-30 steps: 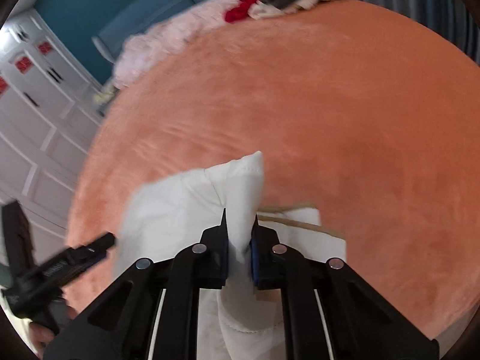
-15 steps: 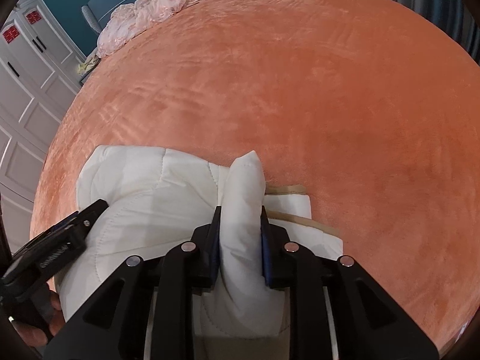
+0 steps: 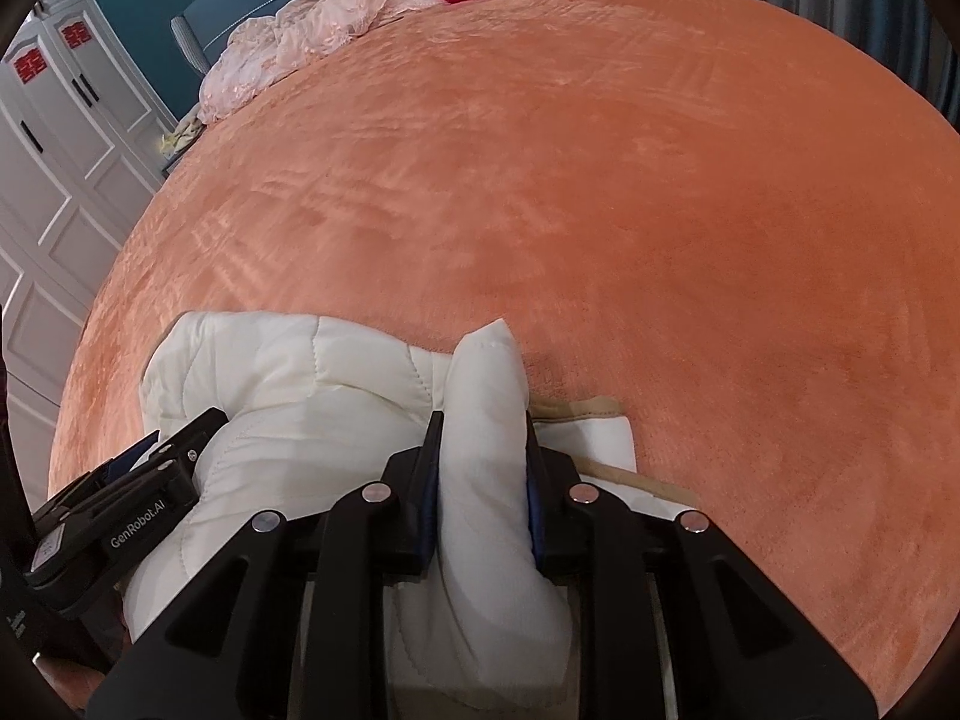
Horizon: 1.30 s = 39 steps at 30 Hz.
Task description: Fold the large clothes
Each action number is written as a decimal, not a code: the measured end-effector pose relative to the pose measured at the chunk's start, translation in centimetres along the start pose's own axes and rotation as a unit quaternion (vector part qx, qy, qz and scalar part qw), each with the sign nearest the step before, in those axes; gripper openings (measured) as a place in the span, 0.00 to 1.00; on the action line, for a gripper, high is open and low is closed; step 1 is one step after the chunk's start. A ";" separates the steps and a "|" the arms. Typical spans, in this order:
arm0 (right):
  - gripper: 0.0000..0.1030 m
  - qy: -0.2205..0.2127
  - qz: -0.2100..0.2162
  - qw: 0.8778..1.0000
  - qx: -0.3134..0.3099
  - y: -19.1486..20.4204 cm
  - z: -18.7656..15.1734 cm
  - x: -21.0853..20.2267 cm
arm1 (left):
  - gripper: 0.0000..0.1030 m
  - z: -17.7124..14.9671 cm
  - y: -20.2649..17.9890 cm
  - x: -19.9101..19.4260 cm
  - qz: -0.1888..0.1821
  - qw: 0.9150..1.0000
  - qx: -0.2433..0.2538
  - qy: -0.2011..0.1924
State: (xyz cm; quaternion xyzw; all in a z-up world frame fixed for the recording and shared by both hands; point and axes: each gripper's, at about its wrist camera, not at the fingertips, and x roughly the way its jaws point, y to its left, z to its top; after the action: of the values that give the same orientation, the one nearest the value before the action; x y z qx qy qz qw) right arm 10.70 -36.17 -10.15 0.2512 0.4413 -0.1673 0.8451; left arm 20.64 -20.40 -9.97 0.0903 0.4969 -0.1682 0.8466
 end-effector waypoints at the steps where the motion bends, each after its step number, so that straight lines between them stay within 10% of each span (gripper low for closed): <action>1: 0.20 -0.001 0.001 1.000 0.001 0.0 0.0 0.1 | 0.65 0.0 0.0 0.0 0.001 1.000 0.000 -0.002; 16: 0.22 -0.017 0.004 1.000 0.009 0.0 0.0 -0.3 | 0.71 -0.2 0.3 -0.3 0.015 1.000 -0.008 -0.017; 27: 0.59 -0.036 -0.003 0.999 0.016 -4.2 -2.9 -12.7 | 0.73 -4.0 6.0 -8.3 -0.087 0.993 -0.073 0.020; 39: 0.50 0.019 0.071 0.997 -0.010 -2.4 -9.7 -15.7 | 0.73 -10.8 6.8 -12.7 -0.130 0.985 -0.106 0.047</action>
State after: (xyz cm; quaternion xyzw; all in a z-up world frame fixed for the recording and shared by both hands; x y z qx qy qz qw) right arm -5.60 -31.62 -2.44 0.2765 0.4397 -0.0980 0.8489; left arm 8.70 -8.10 -4.26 -0.0579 0.5586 -0.2190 0.7979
